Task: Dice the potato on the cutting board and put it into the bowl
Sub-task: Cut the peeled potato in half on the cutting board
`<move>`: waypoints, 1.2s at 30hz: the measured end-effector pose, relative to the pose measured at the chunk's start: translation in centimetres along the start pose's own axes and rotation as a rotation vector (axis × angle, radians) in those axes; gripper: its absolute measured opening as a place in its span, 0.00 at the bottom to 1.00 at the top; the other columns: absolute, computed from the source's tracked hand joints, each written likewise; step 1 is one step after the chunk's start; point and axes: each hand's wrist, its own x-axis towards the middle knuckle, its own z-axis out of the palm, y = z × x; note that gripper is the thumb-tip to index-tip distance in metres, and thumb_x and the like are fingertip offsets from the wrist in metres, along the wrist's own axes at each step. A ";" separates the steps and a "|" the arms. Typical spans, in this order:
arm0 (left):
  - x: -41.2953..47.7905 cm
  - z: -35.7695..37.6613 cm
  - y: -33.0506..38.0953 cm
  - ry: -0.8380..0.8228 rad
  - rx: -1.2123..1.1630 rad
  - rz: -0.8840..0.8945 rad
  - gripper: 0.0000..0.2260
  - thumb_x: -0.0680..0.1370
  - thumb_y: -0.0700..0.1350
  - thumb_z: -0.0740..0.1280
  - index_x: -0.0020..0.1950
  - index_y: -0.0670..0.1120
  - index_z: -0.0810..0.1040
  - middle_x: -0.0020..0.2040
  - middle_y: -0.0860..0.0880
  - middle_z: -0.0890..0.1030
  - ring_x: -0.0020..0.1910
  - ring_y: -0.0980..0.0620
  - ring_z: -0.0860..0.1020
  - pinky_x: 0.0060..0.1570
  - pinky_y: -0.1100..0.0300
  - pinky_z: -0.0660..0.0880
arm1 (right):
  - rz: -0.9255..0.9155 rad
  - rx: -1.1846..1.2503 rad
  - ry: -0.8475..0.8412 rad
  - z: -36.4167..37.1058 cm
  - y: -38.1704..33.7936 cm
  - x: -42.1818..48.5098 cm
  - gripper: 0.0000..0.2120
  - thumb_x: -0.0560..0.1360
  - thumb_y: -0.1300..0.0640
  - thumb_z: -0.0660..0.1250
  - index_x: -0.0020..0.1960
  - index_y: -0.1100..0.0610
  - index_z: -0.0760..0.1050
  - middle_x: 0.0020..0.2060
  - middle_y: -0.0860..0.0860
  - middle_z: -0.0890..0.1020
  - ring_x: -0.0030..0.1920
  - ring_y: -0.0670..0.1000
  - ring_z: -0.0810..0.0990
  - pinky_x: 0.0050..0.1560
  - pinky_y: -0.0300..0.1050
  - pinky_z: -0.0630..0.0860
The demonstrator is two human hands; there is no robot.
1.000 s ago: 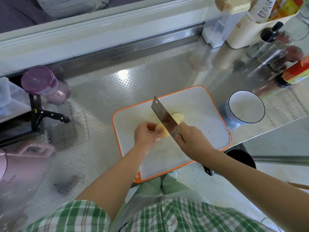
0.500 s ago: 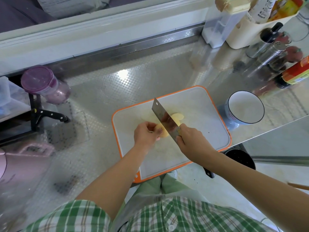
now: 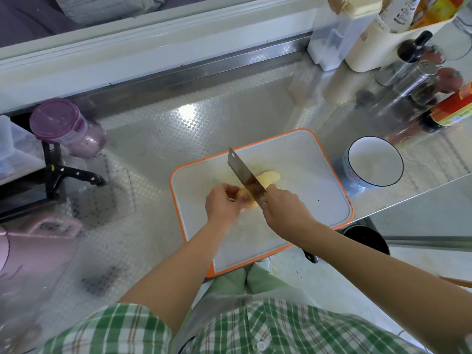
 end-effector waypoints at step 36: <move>0.1 -1.8 -1.8 -0.140 -0.185 0.014 0.10 0.74 0.35 0.71 0.54 0.41 0.78 0.46 0.45 0.79 0.45 0.45 0.82 0.49 0.49 0.81 | 0.004 0.054 -0.004 4.2 1.6 2.7 0.07 0.82 0.56 0.56 0.56 0.59 0.65 0.42 0.53 0.73 0.41 0.55 0.74 0.39 0.49 0.70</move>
